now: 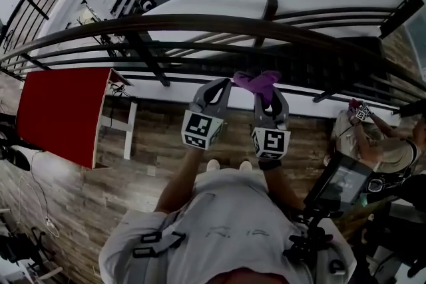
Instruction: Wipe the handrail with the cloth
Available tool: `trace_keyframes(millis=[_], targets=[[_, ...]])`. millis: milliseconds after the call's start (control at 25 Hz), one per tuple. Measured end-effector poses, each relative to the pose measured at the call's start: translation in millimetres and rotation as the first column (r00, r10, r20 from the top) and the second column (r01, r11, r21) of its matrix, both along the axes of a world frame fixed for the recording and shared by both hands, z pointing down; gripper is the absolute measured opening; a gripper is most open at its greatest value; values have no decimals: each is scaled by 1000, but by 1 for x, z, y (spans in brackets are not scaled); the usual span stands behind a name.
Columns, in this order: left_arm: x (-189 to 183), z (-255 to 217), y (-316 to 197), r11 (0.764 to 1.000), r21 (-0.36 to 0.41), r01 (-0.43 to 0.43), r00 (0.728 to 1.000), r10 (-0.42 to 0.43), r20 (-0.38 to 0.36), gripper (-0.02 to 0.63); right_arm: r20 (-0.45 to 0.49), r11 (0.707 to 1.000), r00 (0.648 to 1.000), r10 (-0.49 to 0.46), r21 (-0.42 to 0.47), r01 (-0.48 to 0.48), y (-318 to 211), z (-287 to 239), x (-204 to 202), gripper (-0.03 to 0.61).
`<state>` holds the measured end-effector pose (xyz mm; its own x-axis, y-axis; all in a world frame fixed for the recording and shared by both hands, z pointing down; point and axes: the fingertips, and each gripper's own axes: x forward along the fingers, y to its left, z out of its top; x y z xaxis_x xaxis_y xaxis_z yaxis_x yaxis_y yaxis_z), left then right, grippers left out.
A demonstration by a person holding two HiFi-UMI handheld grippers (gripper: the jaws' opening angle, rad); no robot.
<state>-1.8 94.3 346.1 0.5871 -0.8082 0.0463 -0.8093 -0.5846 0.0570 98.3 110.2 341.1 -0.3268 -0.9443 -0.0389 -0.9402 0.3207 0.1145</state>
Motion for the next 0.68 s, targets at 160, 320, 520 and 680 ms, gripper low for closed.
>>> trace_keyframes(millis=[160,320,520,680], targets=[[15,-2,5,999,33,-2,1000,1,18,0,-82,996,995,51,71,-45,9,-10,24,101],[30,5,6,1000,15,-10,1000,9,25,2,-45,996,996,82,32,-80,6,-4,47,101],[49,13,11,999,-19,-45,998,46,31,2,-20,990,991,130,51,-129,7,-7,70,101],[58,10,15,999,-8,-43,999,43,27,2,-19,985,989,148,88,-146,9,-17,84,100]])
